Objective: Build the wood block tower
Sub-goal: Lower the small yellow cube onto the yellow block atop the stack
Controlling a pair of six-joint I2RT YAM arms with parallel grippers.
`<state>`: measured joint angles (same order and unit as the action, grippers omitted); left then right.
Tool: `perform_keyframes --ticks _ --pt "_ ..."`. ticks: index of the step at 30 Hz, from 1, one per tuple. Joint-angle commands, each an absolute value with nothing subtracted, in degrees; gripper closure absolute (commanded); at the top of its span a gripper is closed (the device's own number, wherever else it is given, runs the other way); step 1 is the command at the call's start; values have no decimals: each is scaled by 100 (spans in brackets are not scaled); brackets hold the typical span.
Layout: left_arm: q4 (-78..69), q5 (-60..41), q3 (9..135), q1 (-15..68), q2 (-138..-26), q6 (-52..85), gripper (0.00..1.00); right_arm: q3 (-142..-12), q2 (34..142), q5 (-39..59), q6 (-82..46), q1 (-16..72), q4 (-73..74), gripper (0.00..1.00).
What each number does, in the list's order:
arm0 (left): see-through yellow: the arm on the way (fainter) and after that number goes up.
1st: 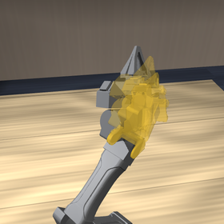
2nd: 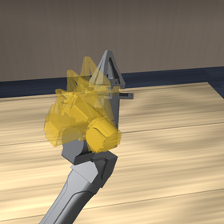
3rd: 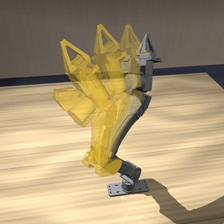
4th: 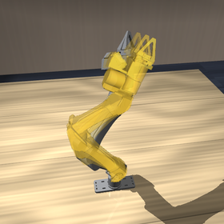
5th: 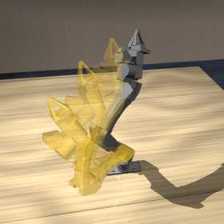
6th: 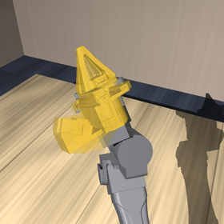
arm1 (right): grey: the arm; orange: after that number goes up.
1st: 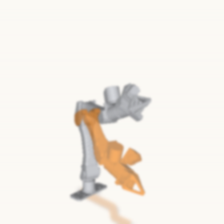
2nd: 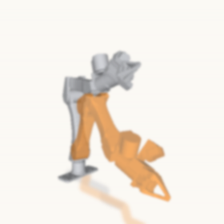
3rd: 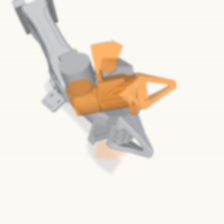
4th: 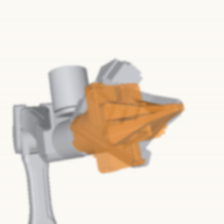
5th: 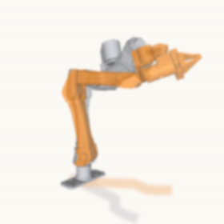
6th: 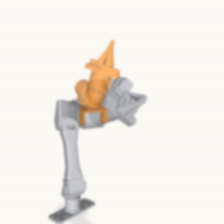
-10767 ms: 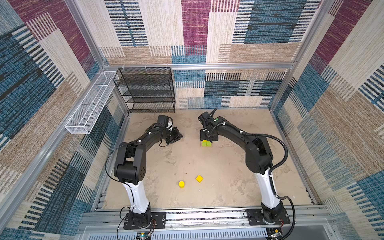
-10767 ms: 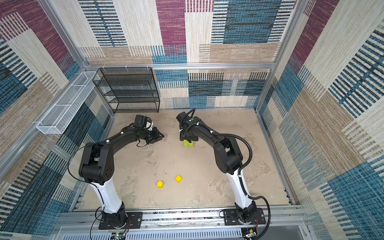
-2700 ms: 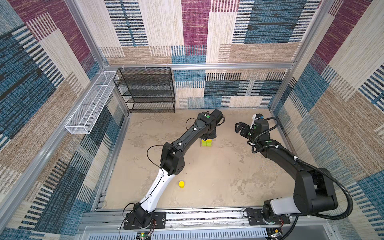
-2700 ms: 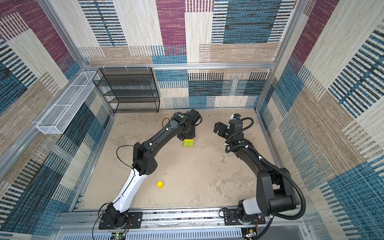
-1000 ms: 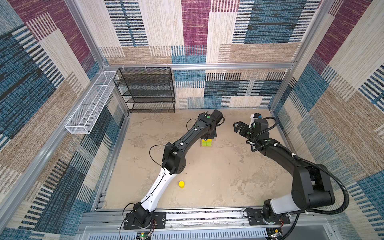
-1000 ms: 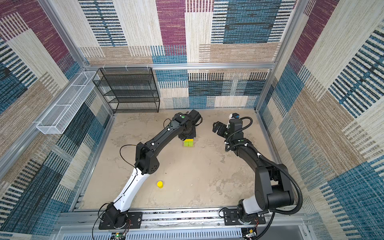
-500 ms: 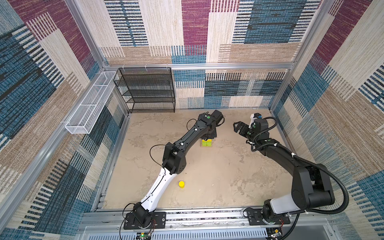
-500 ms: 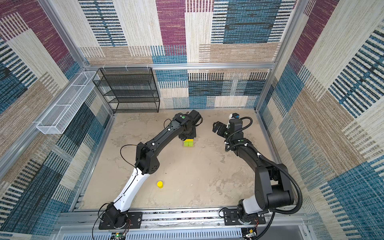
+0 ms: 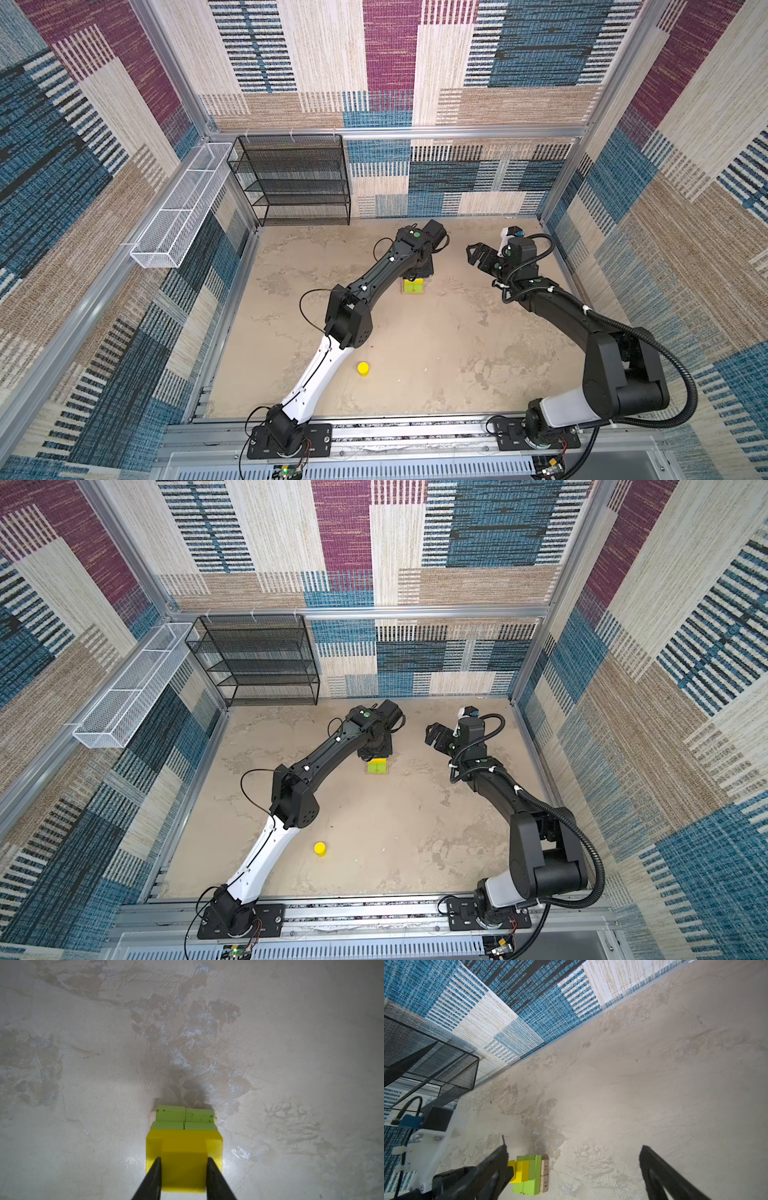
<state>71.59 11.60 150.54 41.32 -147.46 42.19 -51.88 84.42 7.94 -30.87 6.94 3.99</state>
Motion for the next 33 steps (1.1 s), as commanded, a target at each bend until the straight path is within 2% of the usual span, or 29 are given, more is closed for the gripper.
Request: perform_keyframes --ticks 1,7,15,25,33 --pt "7116 1125 15064 4130 -14743 4329 61 -5226 8455 848 -3133 686 605 1" --pt "7112 1141 15065 4122 -14731 4339 59 -5227 8459 854 -3129 687 601 1" --pt "7118 1200 15064 4121 -14713 4316 64 -5239 8481 870 -3129 686 613 1" --pt "7109 1211 15012 4117 -14687 4306 66 -5247 8507 905 -3144 686 623 1" --pt "7118 1209 14985 4107 -14678 4307 60 -5249 8515 914 -3146 686 619 1"
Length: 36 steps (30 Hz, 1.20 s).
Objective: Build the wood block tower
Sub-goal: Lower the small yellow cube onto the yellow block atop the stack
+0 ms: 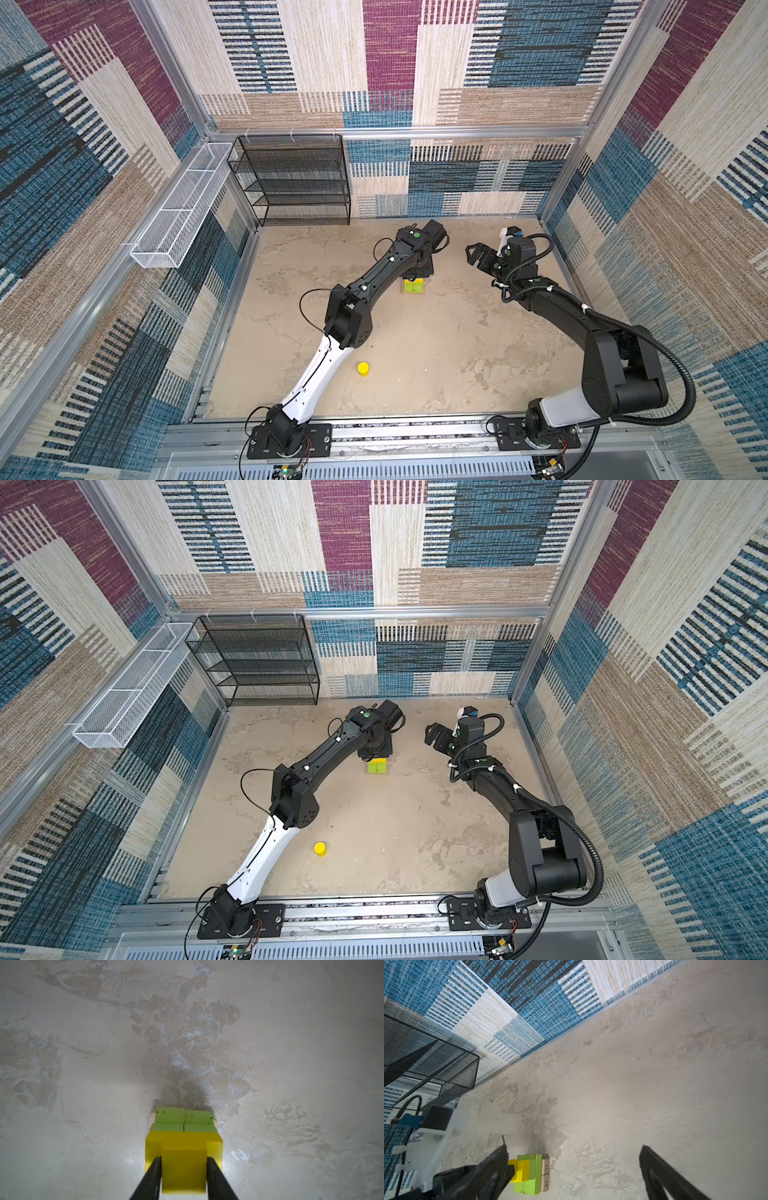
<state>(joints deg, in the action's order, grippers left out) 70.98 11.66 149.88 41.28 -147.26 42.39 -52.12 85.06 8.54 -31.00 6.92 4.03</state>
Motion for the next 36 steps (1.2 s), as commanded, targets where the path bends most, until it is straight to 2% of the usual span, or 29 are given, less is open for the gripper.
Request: perform_keyframes --ticks 1,19,27,36 --pt "7112 1204 14985 4112 -14678 4301 60 -5247 8516 914 -3146 686 614 1" --pt "7115 1195 14959 4113 -14660 4302 64 -5247 8506 929 -3156 685 614 1" --pt "7121 1200 14959 4112 -14647 4305 56 -5247 8512 925 -3169 686 612 1" --pt "7118 1198 14934 4106 -14647 4280 62 -5247 8510 934 -3165 681 608 1"
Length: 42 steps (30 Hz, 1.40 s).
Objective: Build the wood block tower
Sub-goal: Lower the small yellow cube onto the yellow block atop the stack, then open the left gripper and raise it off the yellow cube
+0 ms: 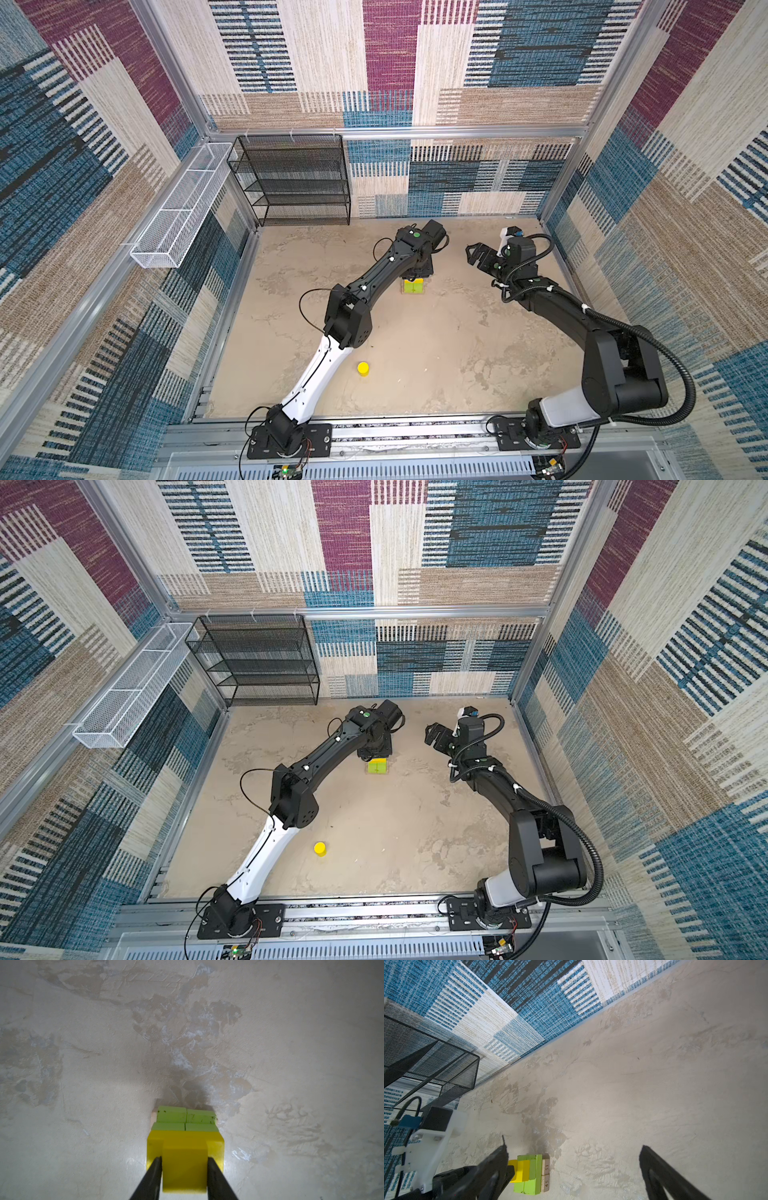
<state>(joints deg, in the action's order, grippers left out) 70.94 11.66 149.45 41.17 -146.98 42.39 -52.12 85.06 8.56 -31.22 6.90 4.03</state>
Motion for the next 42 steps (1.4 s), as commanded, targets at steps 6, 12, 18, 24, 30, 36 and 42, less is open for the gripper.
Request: perform_keyframes --ticks 6,12,18,24,30,36,42 --pt "7119 1213 14928 4112 -14643 4279 63 -5250 8525 941 -3165 680 623 1" --pt "7118 1193 14950 4103 -14643 4294 56 -5259 8525 956 -3164 680 624 1" --pt "7118 1184 14958 4096 -14591 4282 54 -5257 8524 949 -3156 682 619 1" --pt "7113 1126 14944 4106 -14410 4249 50 -5265 8504 934 -3137 677 598 1" --pt "7120 1046 14879 4133 -14057 4140 50 -5265 8477 798 -3081 677 509 1" --pt "7118 1131 14463 4183 -13478 3893 49 -5286 8574 863 -3129 677 522 1" --pt "7119 1461 13979 4264 -12870 3536 49 -5353 8662 1047 -3208 677 462 1"
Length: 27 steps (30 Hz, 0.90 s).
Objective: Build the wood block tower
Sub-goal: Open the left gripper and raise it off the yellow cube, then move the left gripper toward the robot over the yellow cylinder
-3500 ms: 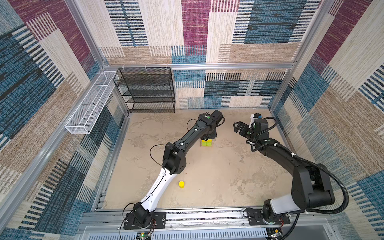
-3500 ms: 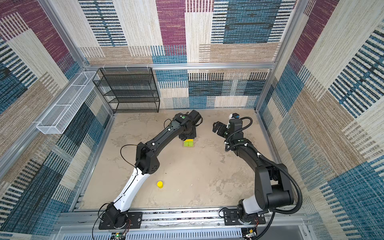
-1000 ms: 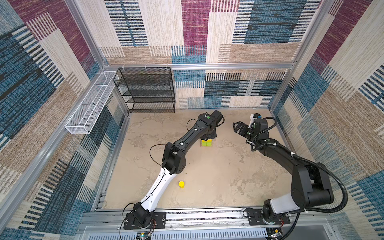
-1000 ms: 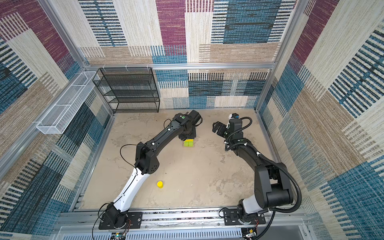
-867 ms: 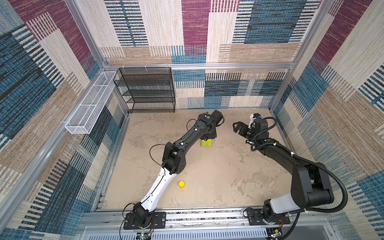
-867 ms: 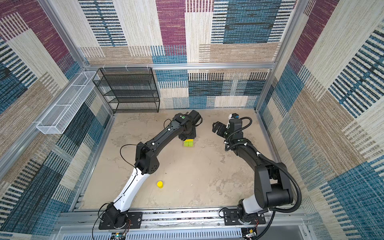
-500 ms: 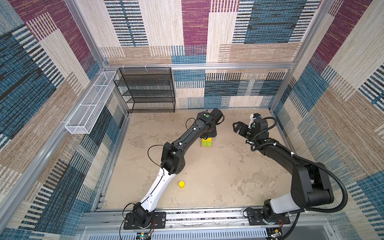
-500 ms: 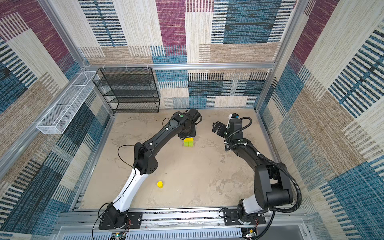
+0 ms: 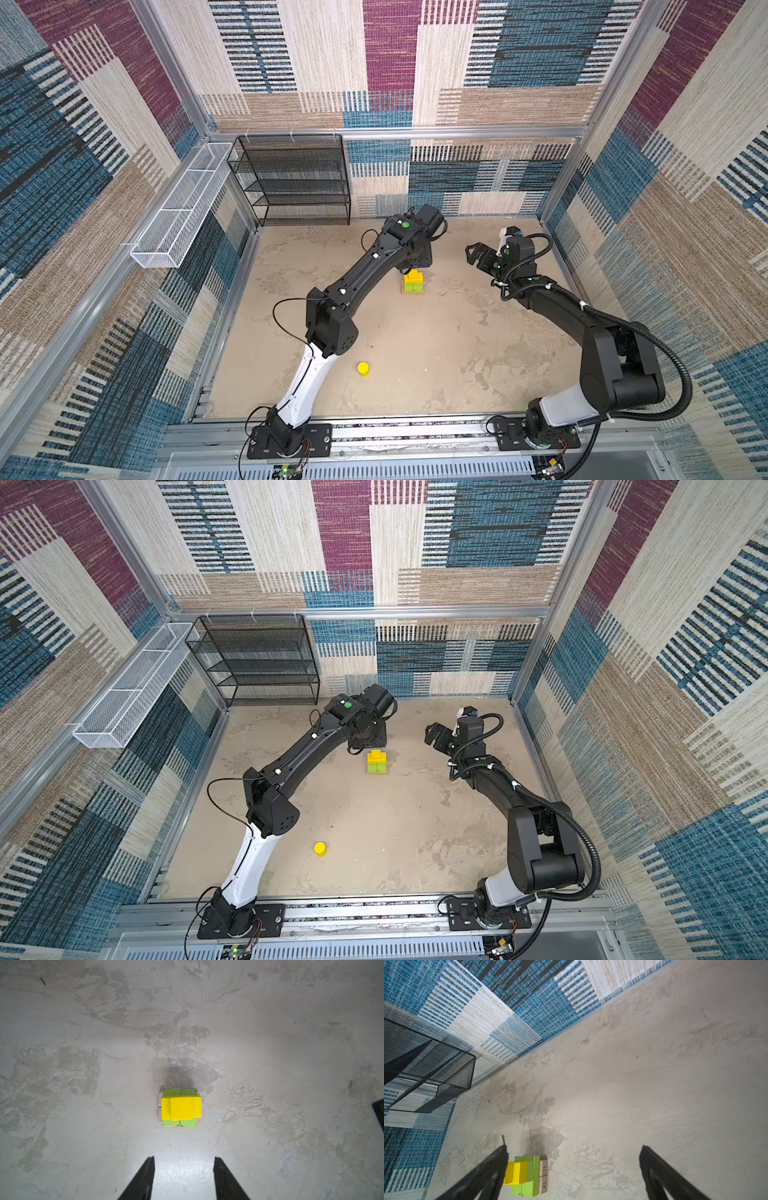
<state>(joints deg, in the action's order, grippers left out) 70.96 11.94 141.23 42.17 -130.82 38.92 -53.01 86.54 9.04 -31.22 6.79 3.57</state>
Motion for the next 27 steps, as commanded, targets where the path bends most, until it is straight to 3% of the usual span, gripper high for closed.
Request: perform_keyframes --ticks 1,15,27 --pt "7120 1568 13852 4293 -12747 3477 50 -5348 8648 1048 -3216 672 448 1" --pt "7071 1756 11561 4385 -11172 3312 49 -5225 8395 897 -3269 677 252 1" --pt "6527 1521 8420 4460 -9074 3888 48 -5078 8023 571 -3173 677 51 1"
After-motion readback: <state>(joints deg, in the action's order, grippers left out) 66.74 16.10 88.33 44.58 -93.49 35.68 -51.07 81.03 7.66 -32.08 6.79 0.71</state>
